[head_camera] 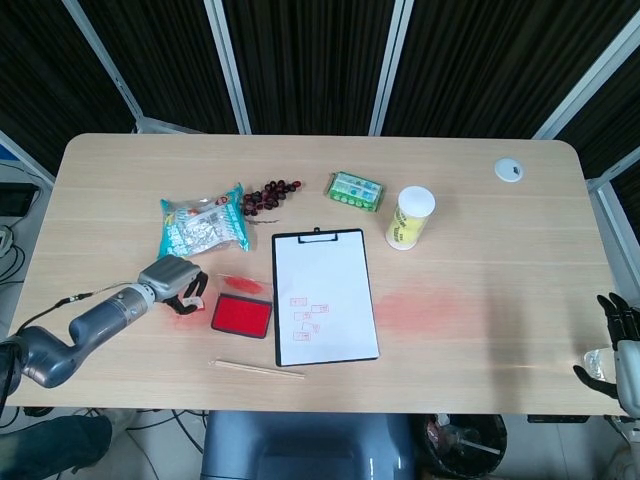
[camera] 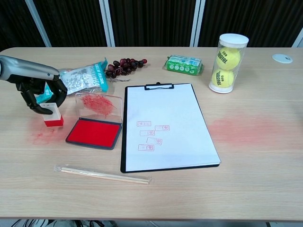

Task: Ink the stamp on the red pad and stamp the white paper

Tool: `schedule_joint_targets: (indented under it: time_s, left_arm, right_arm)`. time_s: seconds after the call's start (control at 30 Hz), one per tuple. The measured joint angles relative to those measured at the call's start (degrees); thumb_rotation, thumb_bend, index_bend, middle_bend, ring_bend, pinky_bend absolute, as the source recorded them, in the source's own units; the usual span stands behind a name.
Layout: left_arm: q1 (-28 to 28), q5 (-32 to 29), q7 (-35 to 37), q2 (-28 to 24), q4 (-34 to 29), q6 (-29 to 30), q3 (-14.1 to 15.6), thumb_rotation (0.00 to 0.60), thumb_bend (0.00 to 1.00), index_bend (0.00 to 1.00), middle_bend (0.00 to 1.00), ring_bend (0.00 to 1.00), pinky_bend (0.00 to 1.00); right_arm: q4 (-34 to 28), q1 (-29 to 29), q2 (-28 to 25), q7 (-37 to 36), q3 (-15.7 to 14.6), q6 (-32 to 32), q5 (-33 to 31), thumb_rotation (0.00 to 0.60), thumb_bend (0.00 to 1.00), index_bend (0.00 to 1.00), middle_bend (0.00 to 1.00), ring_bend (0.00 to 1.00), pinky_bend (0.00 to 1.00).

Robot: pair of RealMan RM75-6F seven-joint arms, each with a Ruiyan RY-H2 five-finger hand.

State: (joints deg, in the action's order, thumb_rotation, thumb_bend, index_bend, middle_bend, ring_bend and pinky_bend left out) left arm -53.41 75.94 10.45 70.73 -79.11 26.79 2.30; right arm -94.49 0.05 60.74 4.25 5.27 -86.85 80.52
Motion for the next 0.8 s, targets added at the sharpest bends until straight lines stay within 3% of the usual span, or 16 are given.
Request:
schedule_joint_targets:
  time_s: [0.8]
  left_arm:
    - [1.13, 2.4, 2.35, 2.33, 3.45, -0.49, -0.36, 0.6, 0.48, 0.67, 0.61, 1.0, 1.0]
  right_arm:
    - [-0.03, -0.01, -0.09, -0.17, 0.02, 0.1, -0.04, 0.6, 0.1, 0.11, 0.1, 0.16, 0.16]
